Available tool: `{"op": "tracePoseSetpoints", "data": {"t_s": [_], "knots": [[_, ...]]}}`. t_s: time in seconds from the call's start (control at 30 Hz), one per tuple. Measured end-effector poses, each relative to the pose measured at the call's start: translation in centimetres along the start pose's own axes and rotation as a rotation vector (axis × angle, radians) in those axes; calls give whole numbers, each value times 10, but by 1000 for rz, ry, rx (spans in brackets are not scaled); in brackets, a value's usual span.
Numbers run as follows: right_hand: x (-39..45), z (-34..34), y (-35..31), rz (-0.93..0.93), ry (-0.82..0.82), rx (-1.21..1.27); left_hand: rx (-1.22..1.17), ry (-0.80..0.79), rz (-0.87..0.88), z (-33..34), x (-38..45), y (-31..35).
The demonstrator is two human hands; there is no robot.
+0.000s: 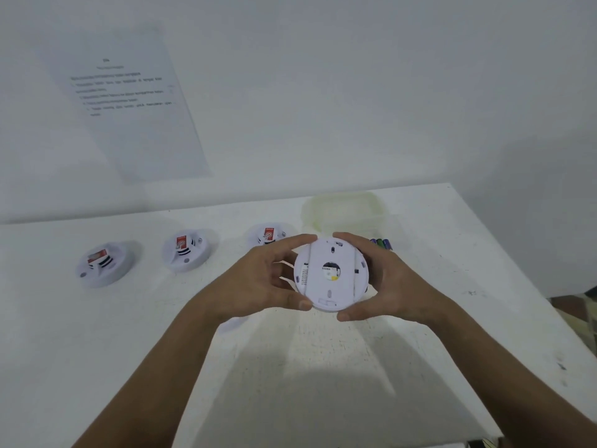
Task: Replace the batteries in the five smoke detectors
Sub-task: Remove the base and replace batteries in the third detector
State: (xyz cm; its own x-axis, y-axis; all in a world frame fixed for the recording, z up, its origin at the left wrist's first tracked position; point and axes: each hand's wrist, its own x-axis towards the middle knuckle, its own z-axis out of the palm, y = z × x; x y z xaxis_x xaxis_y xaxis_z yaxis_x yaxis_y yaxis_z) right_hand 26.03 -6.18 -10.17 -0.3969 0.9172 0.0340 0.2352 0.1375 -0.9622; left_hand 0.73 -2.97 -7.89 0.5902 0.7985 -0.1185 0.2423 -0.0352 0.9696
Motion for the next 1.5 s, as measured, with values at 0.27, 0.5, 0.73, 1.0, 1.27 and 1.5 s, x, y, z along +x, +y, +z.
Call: {"op": "tracePoseSetpoints", "data": {"t_s": [0.27, 0.5, 0.73, 1.0, 1.27, 1.5], "knots": [[6, 9, 8, -89, 243, 259, -67, 337, 77, 15, -2, -2], [9, 16, 5, -62, 165, 234, -93, 499, 87, 30, -5, -5], [10, 14, 6, -40, 109, 99, -117, 283, 114, 24, -16, -2], [7, 4, -3, -78, -25, 48, 112, 114, 43, 1, -14, 18], [9, 10, -3, -96, -29, 61, 174, 190, 58, 5, -2, 17], [5, 13, 5, -74, 2, 77, 38, 158, 61, 12, -2, 9]]}}
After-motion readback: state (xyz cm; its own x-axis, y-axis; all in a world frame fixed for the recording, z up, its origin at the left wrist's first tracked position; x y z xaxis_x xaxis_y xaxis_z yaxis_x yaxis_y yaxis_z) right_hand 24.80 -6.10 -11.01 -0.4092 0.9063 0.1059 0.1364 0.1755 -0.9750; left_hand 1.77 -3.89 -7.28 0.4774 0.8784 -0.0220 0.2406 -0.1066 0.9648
